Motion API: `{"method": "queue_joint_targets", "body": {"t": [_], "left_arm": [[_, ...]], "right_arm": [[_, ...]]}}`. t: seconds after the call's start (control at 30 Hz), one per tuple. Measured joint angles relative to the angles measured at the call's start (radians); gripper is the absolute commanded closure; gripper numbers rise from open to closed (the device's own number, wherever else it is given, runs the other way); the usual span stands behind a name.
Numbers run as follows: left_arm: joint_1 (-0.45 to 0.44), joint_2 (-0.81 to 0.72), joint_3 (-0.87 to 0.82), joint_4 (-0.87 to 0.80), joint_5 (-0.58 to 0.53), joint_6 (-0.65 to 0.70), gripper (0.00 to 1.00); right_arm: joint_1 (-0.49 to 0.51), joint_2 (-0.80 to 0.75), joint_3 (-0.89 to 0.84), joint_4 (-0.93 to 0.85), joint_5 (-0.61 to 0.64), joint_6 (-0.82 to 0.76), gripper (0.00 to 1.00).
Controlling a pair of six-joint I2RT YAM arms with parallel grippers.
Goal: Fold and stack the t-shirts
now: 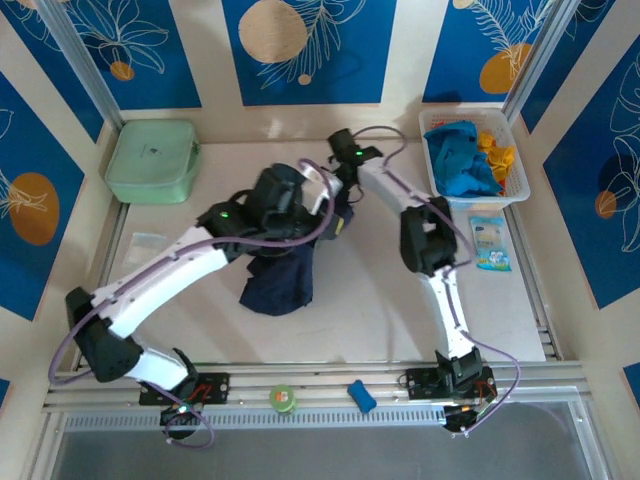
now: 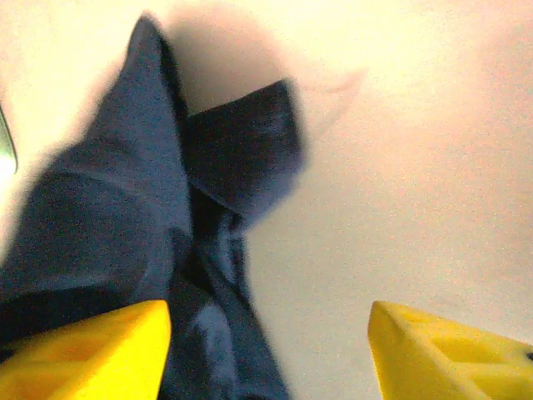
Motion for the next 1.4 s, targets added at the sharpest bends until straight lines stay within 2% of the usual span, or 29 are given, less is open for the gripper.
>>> {"method": "queue_joint_targets", "body": {"t": [0.07,0.13,0.17,0.23,0.27,0.3,0.33,0.37,0.4,0.47,0.6,0.7,0.83,0.9,1.0,1.13,1.27,1.4], "left_arm": [[-0.056,0.062,0.016,0.019,0.007,0.009,1.00],[-0.106,0.119,0.032,0.032,0.012,0.019,1.00],[-0.130,0.149,0.039,0.037,0.015,0.022,1.00],[-0.172,0.197,0.043,0.053,0.023,0.022,1.00],[-0.193,0.221,0.043,0.060,0.027,0.021,0.95],[-0.208,0.241,0.043,0.066,0.031,0.021,0.79],[-0.226,0.264,0.043,0.074,0.037,0.021,0.59],[-0.243,0.285,0.043,0.085,0.045,0.018,0.44],[-0.256,0.302,0.043,0.097,0.053,0.018,0.34],[-0.279,0.327,0.043,0.112,0.057,0.014,0.19],[-0.301,0.315,0.036,0.127,0.035,0.013,0.02],[-0.302,0.242,-0.001,0.113,-0.044,0.011,0.00],[-0.270,0.081,-0.027,0.007,-0.206,-0.022,0.01],[-0.225,-0.004,-0.053,-0.041,-0.274,-0.066,0.03],[-0.102,-0.138,-0.158,-0.096,-0.340,-0.162,0.06],[0.064,-0.257,-0.391,-0.127,-0.347,-0.282,0.09],[0.126,-0.271,-0.576,-0.129,-0.323,-0.350,0.11],[0.179,-0.257,-0.692,-0.084,-0.294,-0.383,0.13]], "right_arm": [[-0.054,-0.145,-0.147,0.020,0.045,-0.026,0.30],[-0.111,-0.255,-0.256,0.039,0.084,-0.047,0.19],[-0.136,-0.302,-0.307,0.049,0.101,-0.064,0.17],[-0.164,-0.358,-0.385,0.061,0.123,-0.085,0.16],[-0.172,-0.376,-0.424,0.066,0.130,-0.098,0.16],[-0.174,-0.383,-0.449,0.067,0.135,-0.107,0.16],[-0.174,-0.385,-0.478,0.068,0.138,-0.118,0.16],[-0.172,-0.385,-0.505,0.070,0.140,-0.128,0.16],[-0.170,-0.384,-0.524,0.070,0.140,-0.134,0.16],[-0.166,-0.384,-0.557,0.067,0.139,-0.150,0.16],[-0.156,-0.384,-0.565,0.072,0.119,-0.171,0.16],[-0.142,-0.373,-0.565,0.077,0.109,-0.186,0.18],[-0.093,-0.319,-0.558,0.081,0.094,-0.195,0.19],[-0.058,-0.276,-0.539,0.082,0.092,-0.195,0.19],[-0.003,-0.216,-0.498,0.074,0.093,-0.197,0.20],[0.064,-0.150,-0.410,0.024,0.148,-0.201,0.21],[0.113,-0.101,-0.305,-0.059,0.274,-0.213,0.22],[0.140,-0.059,-0.227,-0.129,0.406,-0.235,0.22]]}}
